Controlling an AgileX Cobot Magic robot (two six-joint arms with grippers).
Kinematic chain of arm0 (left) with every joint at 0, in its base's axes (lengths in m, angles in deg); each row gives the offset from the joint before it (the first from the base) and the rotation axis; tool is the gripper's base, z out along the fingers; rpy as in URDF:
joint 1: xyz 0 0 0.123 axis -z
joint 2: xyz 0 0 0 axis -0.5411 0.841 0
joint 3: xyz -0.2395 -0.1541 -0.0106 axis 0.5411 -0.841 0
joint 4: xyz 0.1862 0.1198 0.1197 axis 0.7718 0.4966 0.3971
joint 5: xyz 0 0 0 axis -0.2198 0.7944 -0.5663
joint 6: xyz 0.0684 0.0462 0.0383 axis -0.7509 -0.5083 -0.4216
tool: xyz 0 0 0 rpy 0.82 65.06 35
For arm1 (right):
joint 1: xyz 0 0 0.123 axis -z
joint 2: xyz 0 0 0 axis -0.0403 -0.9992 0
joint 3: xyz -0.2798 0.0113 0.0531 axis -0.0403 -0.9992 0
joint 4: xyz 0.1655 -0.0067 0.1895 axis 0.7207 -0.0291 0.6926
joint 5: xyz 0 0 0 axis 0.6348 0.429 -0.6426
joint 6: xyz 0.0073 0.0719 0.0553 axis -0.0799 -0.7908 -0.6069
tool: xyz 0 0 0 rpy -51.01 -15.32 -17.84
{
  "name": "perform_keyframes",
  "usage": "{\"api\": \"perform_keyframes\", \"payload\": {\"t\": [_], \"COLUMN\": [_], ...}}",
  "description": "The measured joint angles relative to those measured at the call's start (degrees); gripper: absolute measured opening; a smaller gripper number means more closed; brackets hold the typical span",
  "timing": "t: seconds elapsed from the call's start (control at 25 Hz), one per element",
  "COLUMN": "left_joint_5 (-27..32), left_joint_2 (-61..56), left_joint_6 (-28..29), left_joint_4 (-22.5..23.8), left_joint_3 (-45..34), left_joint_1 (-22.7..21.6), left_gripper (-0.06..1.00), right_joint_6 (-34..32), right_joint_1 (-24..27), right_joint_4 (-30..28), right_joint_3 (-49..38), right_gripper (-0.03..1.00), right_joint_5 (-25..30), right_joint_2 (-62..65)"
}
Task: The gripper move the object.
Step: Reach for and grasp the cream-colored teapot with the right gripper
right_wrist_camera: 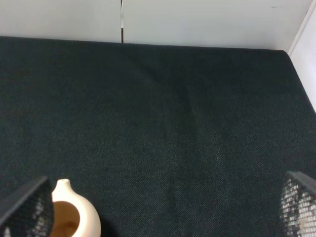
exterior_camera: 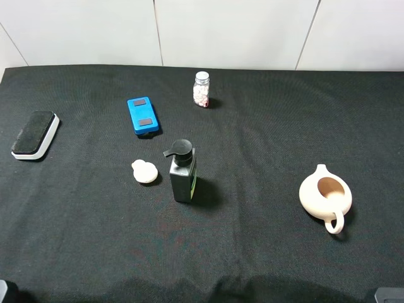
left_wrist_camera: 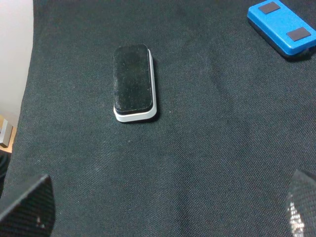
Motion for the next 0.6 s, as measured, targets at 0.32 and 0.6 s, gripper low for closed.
{"api": "perform_keyframes", "payload": {"t": [0.32, 0.6], "left_joint_5": [0.0, 0.0], "left_joint_2": [0.0, 0.0], "left_joint_6": [0.0, 0.0], "left_joint_4": [0.0, 0.0], "left_joint_3": [0.0, 0.0], "left_joint_1": [0.0, 0.0], "left_gripper": [0.99, 0.99], "right_joint_6": [0.0, 0.0], "right_joint_1": [0.0, 0.0], "right_joint_4": [0.0, 0.0], "right_joint_3": [0.0, 0.0], "right_gripper": [0.69, 0.69], "right_joint_5": [0.0, 0.0], "right_joint_2": [0.0, 0.0]}}
